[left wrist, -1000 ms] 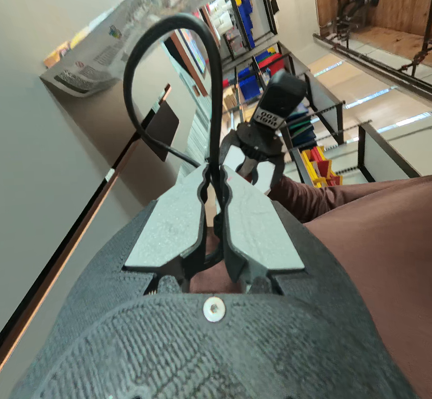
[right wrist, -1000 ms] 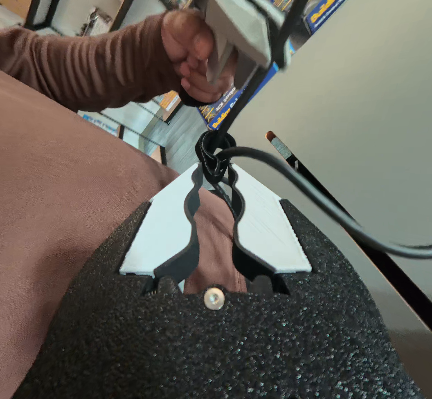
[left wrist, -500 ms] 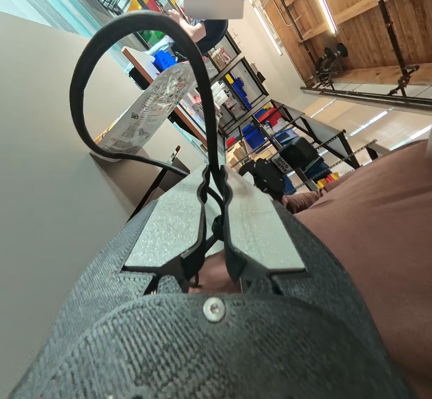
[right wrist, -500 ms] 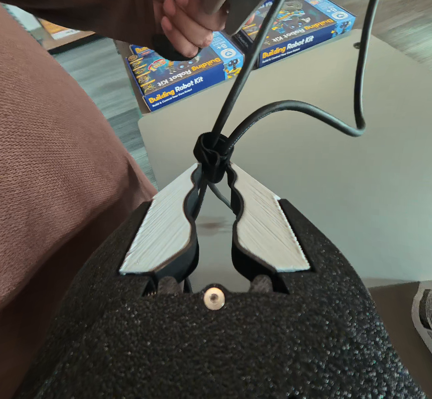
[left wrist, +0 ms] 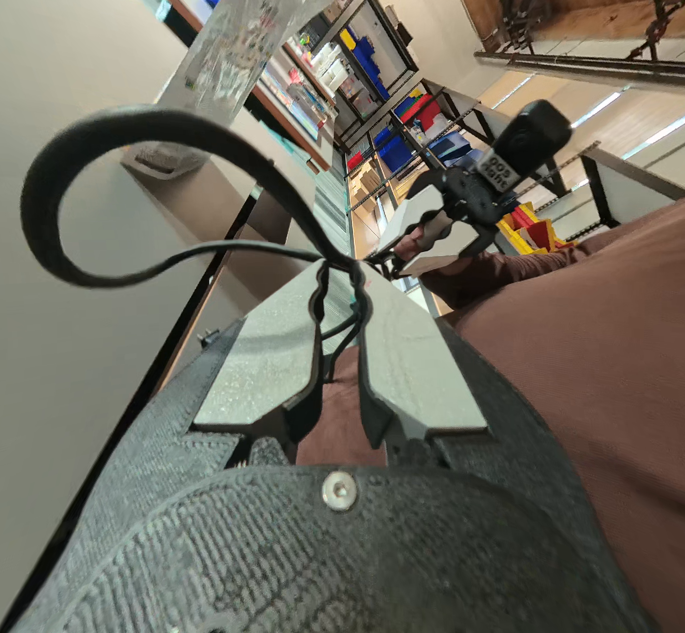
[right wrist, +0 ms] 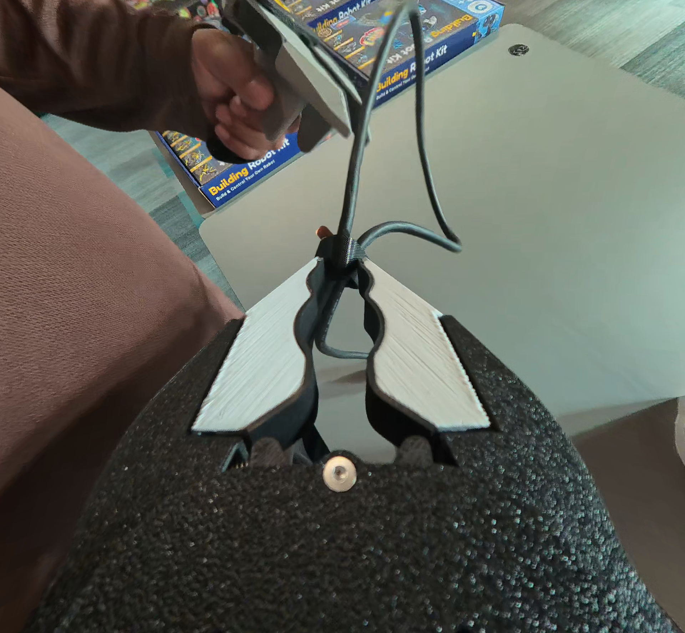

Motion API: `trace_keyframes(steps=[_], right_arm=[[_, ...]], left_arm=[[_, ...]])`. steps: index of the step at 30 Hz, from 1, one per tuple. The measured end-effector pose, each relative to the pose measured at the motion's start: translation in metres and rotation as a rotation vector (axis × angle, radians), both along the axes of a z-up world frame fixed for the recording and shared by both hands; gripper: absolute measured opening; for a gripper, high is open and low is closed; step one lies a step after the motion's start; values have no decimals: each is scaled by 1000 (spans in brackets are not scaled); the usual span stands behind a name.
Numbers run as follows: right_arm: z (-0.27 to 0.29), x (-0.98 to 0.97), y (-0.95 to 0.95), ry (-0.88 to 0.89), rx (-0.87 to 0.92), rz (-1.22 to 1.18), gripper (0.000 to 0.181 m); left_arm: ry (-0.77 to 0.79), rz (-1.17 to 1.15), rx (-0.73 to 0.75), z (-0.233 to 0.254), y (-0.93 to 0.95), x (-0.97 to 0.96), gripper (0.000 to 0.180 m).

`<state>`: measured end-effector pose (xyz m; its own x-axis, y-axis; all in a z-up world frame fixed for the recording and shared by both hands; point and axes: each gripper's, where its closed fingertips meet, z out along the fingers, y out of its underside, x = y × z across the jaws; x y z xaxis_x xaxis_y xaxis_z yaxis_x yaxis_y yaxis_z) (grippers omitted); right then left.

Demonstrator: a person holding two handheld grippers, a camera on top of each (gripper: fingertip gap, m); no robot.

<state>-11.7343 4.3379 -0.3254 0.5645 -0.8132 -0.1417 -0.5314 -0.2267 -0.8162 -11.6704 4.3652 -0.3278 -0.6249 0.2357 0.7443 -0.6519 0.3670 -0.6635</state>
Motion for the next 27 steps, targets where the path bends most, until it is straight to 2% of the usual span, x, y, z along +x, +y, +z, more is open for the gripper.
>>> trace_keyframes(steps=[4, 6, 7, 11, 12, 15, 18, 22, 25, 27], right_arm=[[-3, 1, -4, -7, -12, -46, 15], [-1, 4, -6, -31, -56, -63, 14], [1, 6, -4, -46, -81, -59, 14], [-1, 12, 2, -85, -182, -56, 13], [-2, 12, 4, -96, -213, -40, 14], [1, 11, 5, -158, -302, -32, 15], [6, 6, 11, -210, -304, -12, 18], [18, -2, 7, -230, -150, -61, 14], [24, -9, -6, -136, 137, -143, 28], [20, -15, -8, -15, 382, -144, 31]], left_arm=[[69, -35, 77, -20, -2, -20, 35], [92, -93, 125, -29, -7, -42, 57], [125, -130, 135, -31, -12, -53, 59], [412, -141, 71, -15, -36, -64, 57], [460, -117, 34, -9, -39, -59, 50], [513, -106, 24, -8, -42, -57, 40], [531, -158, -30, -1, -35, -61, 33], [549, -207, -171, 12, -27, -64, 30], [514, -236, -217, 15, -26, -68, 30], [509, -246, -240, 18, -26, -69, 30]])
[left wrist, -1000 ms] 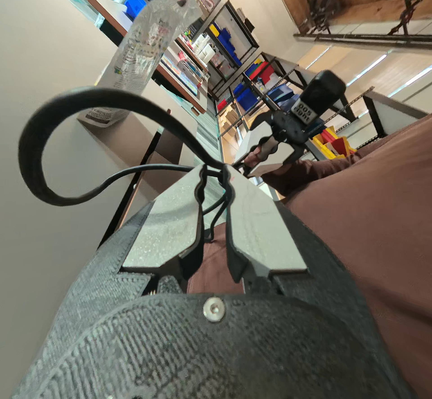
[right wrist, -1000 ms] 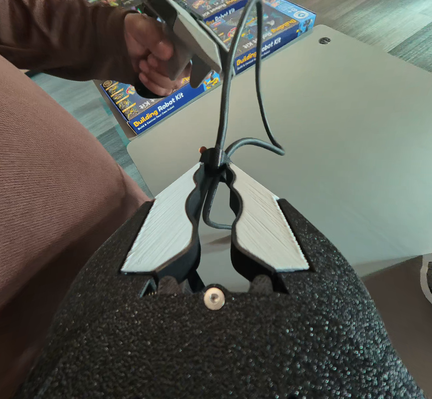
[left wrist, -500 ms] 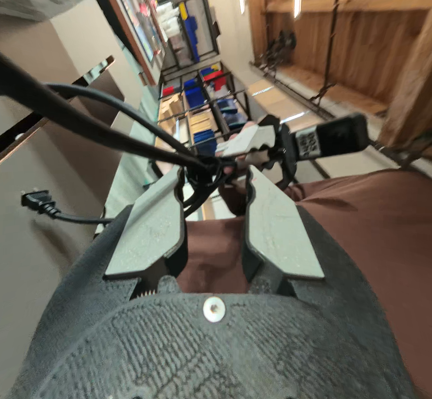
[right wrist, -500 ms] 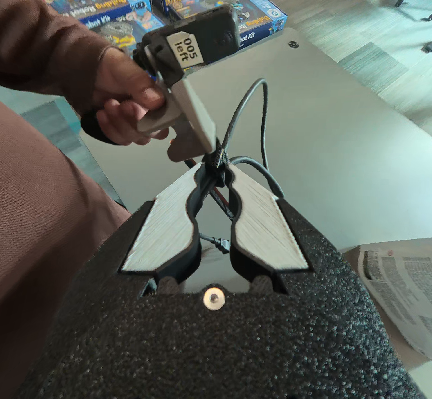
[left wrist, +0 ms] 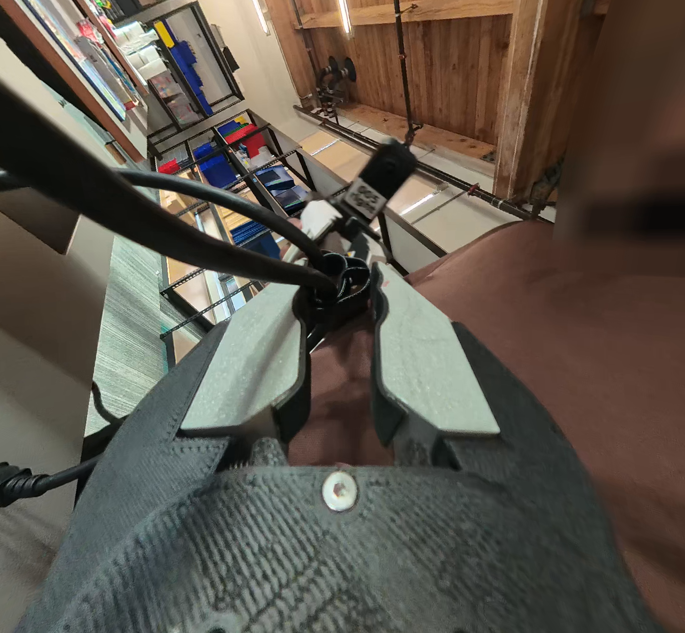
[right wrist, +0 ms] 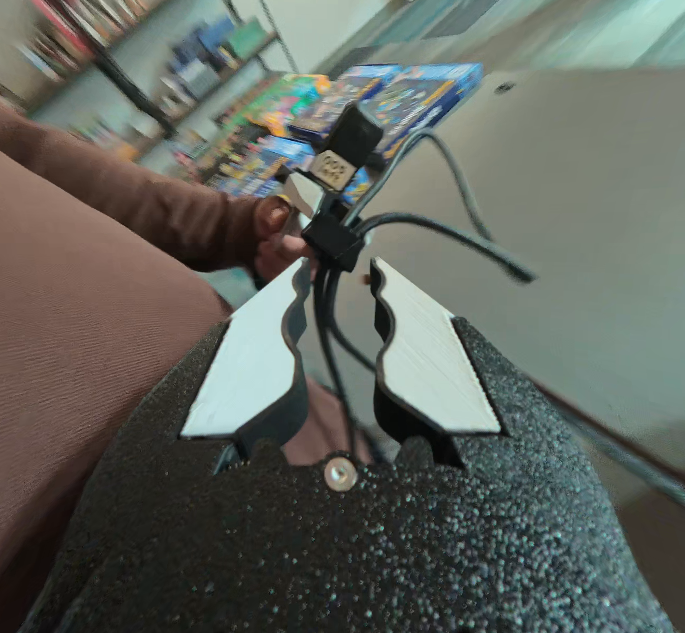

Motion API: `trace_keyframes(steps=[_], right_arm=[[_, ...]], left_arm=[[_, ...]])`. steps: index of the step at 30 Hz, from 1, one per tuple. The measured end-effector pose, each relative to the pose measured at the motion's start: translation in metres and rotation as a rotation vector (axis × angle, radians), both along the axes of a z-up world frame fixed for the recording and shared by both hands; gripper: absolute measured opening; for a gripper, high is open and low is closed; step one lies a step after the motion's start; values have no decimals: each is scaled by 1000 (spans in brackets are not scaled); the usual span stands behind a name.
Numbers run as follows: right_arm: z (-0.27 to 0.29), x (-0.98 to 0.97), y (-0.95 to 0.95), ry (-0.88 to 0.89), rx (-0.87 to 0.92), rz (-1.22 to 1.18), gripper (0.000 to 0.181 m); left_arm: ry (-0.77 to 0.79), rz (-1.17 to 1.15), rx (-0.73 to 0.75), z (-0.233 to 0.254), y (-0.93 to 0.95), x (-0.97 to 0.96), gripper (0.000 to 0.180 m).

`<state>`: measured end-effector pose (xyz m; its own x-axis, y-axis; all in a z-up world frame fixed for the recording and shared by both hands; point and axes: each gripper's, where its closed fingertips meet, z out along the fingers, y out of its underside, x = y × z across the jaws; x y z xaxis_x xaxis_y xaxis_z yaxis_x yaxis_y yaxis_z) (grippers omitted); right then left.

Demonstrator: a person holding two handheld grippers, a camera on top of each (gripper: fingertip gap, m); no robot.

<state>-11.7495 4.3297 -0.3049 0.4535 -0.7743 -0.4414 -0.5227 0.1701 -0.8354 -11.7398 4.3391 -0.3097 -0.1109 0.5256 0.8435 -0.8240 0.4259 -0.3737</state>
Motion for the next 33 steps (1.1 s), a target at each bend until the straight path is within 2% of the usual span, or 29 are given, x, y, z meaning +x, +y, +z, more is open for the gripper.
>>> trace_keyframes(steps=[4, 5, 7, 9, 12, 14, 24, 26, 28, 33], right_arm=[[3, -4, 2, 191, 636, 107, 36], [5, -2, 0, 218, 774, 119, 32], [-1, 2, -2, 272, 911, 141, 36], [-9, 0, 5, 285, 894, 167, 27], [0, -2, 8, 242, 925, 201, 26], [1, -3, 9, 225, 870, 199, 25], [-7, 11, -6, 75, 210, 5, 19], [-7, 11, -6, 37, 53, -15, 20], [-10, 11, -1, 35, -8, -8, 20], [-17, 15, -12, 98, 174, -47, 20]], left_arm=[[-44, -7, -42, 6, -1, -5, 30], [-83, -18, -50, 6, -1, -9, 29], [-193, -44, -52, 5, -3, -18, 30], [-298, -77, -64, 8, -5, -26, 30], [-450, -99, -100, 15, -3, -31, 31], [-551, -111, -105, 15, -2, -32, 31], [-912, 12, 130, -12, -9, -12, 32], [-911, 19, 205, -18, -7, -10, 32], [-886, 7, 229, -22, -2, -13, 31], [-835, 23, 244, -28, 7, -10, 26]])
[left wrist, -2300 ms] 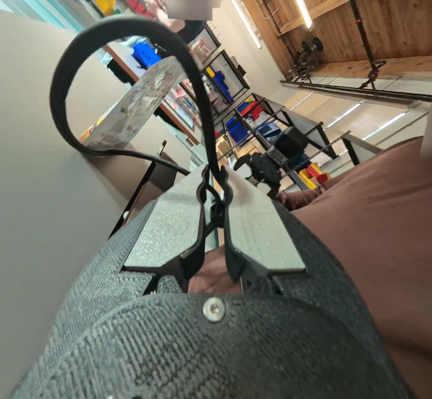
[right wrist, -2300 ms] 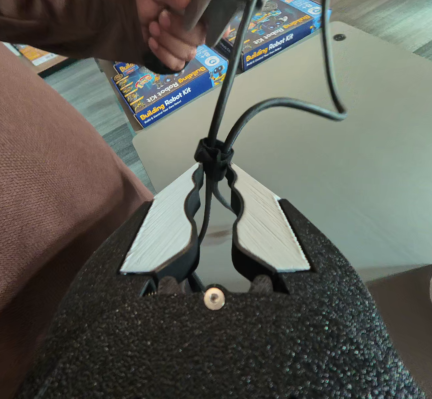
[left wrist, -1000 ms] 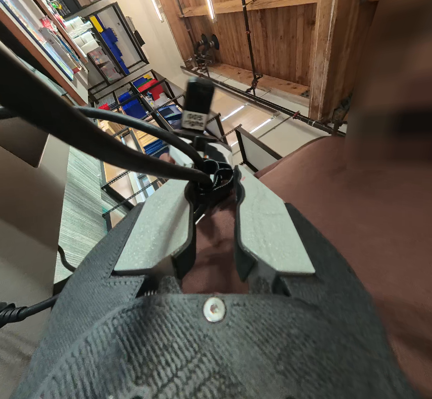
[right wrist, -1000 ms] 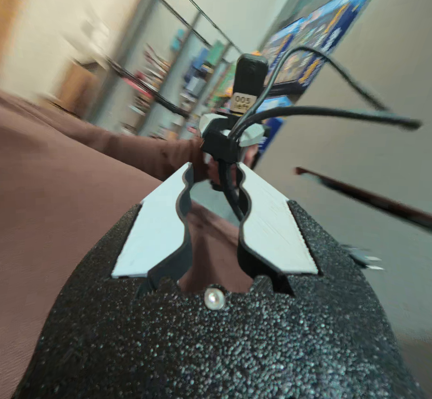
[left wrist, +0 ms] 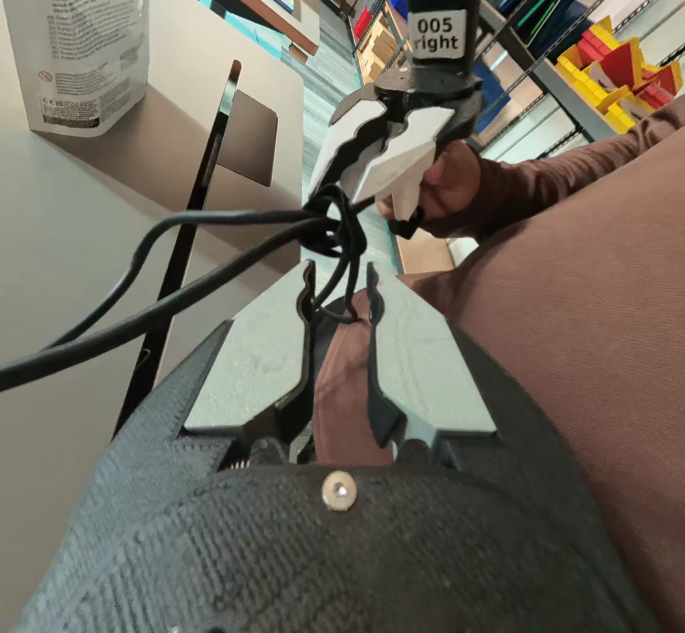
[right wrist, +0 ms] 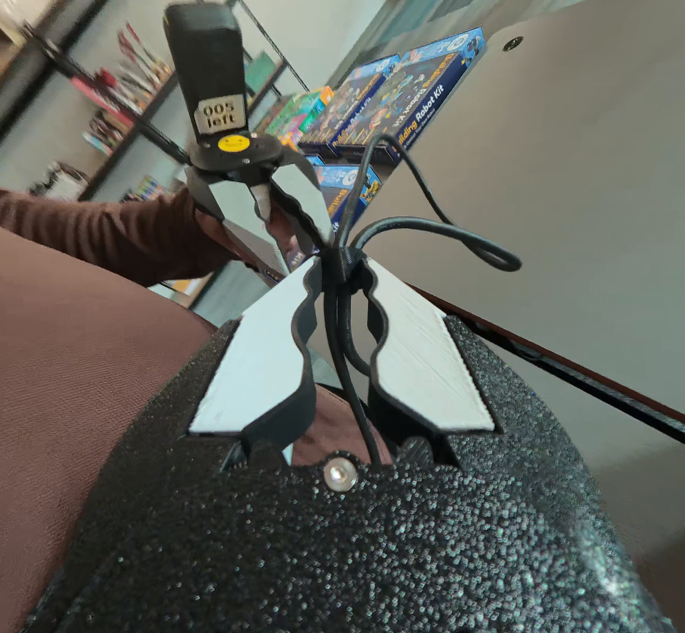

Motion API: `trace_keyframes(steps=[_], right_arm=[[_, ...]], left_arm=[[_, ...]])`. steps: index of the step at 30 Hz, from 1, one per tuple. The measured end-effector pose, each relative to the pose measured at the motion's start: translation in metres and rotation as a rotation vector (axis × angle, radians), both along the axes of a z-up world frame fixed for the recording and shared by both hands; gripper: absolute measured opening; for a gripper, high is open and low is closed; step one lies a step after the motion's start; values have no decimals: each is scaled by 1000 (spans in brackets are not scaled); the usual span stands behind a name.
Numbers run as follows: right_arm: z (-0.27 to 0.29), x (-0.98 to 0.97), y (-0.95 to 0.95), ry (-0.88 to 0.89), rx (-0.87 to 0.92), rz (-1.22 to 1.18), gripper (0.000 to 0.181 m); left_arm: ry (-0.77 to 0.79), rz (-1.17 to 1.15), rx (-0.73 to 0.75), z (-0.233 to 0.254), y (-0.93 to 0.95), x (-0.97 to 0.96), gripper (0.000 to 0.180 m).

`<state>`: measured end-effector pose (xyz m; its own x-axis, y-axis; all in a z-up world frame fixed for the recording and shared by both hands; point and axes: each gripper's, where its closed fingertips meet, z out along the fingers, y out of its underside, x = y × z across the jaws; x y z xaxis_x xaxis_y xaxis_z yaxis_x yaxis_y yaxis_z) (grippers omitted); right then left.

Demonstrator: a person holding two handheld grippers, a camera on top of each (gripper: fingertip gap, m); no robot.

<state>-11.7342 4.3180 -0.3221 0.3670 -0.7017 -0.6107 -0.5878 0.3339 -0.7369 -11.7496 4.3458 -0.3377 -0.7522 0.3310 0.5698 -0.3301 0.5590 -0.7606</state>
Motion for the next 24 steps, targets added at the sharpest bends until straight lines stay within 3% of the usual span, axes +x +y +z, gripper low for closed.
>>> trace_keyframes(steps=[4, 11, 20, 24], right_arm=[[0, -2, -4, 6, 33, 1, 19], [-9, 6, -7, 120, 439, 11, 16], [-8, 5, -12, 146, 587, 13, 16], [-10, 4, -11, 148, 599, 5, 16]], left_arm=[[78, 23, 33, -2, 0, 4, 29], [101, 15, 30, -7, -7, -1, 25], [113, 36, -17, -1, -14, -3, 23], [161, 64, 27, -4, -18, 0, 30]])
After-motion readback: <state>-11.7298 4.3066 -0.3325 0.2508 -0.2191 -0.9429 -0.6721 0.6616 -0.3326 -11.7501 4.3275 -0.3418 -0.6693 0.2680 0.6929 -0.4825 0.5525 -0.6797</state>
